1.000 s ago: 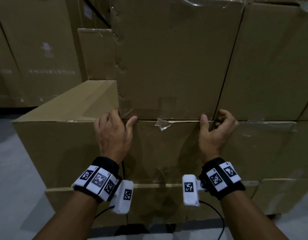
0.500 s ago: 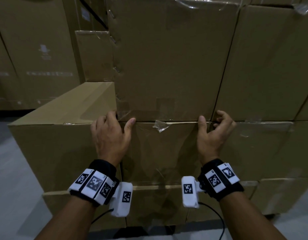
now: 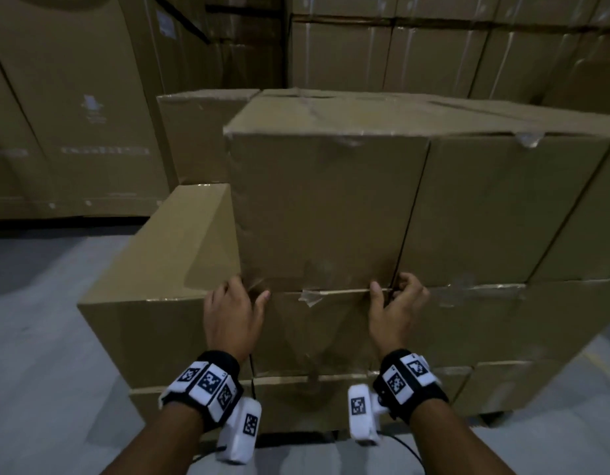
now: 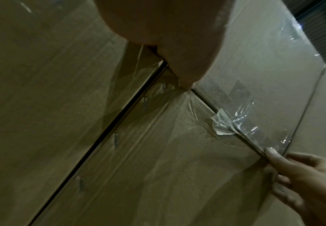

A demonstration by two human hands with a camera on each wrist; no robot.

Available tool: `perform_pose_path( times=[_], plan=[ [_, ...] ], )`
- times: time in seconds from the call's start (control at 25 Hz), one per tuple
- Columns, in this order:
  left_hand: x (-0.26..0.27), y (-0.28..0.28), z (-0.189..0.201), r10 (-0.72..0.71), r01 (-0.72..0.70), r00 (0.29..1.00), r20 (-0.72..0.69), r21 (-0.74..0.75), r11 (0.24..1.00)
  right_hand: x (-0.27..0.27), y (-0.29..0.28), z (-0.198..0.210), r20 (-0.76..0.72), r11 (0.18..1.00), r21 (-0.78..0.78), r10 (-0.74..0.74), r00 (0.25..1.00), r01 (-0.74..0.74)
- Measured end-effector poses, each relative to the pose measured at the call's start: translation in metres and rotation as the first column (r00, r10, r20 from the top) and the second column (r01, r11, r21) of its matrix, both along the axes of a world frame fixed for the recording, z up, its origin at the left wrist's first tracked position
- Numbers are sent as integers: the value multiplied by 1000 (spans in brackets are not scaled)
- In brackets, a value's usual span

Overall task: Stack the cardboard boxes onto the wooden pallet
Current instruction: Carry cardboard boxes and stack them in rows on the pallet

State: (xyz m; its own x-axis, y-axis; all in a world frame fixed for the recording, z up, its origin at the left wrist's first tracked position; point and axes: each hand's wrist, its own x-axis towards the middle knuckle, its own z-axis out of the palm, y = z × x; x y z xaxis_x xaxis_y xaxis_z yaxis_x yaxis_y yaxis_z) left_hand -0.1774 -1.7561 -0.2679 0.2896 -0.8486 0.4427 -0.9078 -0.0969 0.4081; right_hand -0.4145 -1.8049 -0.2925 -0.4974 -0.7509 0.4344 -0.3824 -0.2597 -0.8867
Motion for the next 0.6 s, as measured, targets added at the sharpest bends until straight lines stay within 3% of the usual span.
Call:
perform_pose_path(
  times=[0.12,0.28,0.48,0.6],
  plan=[
    [1,13,37,-60,61,998,-13,295,953,-4,23,41,-100,938,342,103,990,-63],
    [-1,40,101,-131,90,991,29,578,811,-9,60,115,-220,650,749,427,877,-129],
    [-9,104,200,-215,114,974,68,673,730,-2,115,218,-186,360,921,741,645,-148],
    [-10,142,237,-235,98,966,108,688,720,8,147,262,-167,318,933,795,583,-167]
  ],
)
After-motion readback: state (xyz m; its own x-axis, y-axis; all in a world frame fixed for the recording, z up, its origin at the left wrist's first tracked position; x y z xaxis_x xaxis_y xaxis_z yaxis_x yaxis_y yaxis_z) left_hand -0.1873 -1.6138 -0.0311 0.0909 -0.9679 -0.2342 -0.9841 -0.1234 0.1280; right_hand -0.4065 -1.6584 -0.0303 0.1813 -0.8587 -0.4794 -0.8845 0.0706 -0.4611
